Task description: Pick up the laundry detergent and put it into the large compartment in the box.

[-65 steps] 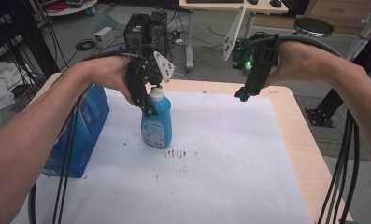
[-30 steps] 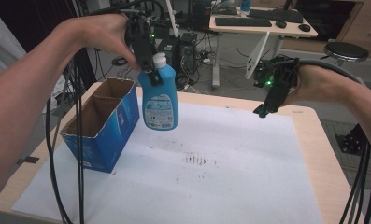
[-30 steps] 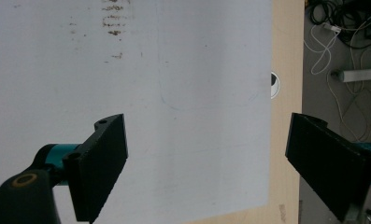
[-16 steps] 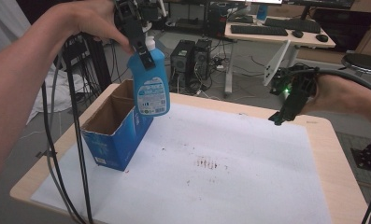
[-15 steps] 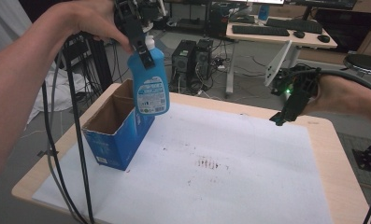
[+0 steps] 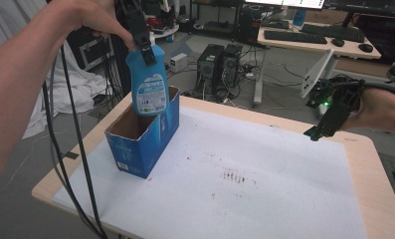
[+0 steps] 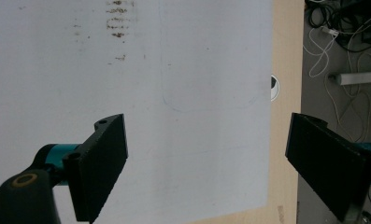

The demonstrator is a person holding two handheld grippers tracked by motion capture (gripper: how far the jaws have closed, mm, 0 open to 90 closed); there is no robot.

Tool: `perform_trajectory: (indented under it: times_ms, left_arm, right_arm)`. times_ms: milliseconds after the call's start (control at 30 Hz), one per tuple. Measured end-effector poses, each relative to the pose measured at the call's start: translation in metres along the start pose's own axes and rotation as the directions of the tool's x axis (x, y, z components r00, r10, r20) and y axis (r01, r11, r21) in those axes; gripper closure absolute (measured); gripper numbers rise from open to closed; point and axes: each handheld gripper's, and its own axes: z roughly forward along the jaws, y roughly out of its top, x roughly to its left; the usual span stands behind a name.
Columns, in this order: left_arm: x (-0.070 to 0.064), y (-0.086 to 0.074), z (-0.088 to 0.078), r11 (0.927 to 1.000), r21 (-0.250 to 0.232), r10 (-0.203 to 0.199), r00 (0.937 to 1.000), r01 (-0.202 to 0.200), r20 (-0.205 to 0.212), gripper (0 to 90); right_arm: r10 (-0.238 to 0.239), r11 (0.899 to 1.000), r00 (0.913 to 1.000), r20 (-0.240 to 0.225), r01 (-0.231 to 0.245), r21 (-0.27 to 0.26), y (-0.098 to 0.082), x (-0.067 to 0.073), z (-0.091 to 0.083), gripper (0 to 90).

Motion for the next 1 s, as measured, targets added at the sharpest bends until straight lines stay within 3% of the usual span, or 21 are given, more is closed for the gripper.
perform_trajectory:
  times_ms: [133,600,867,1000]
  left_arm:
    - [0.006,-0.007,0.003,0.9991,0.022,-0.036,0.9993,0.036,-0.012,37.0]
    - [0.018,-0.026,0.024,0.9963,0.044,-0.073,0.9972,0.074,-0.012,36.9]
    - [0.021,-0.034,0.048,0.9956,0.050,-0.080,0.9968,0.080,-0.008,36.8]
    - [0.021,-0.039,0.069,0.9949,0.060,-0.081,0.9966,0.081,0.010,36.9]
  right_arm:
    - [-0.006,1.000,1.0000,0.000,0.006,0.004,0.003,0.001,0.001,12.1]
    - [-0.018,1.000,0.9998,-0.008,0.018,0.010,0.007,0.001,0.008,12.2]
    - [-0.019,1.000,0.9998,-0.008,0.019,0.014,0.009,0.002,0.009,12.2]
    - [-0.023,1.000,0.9997,-0.011,0.024,0.018,0.010,0.002,0.011,12.2]
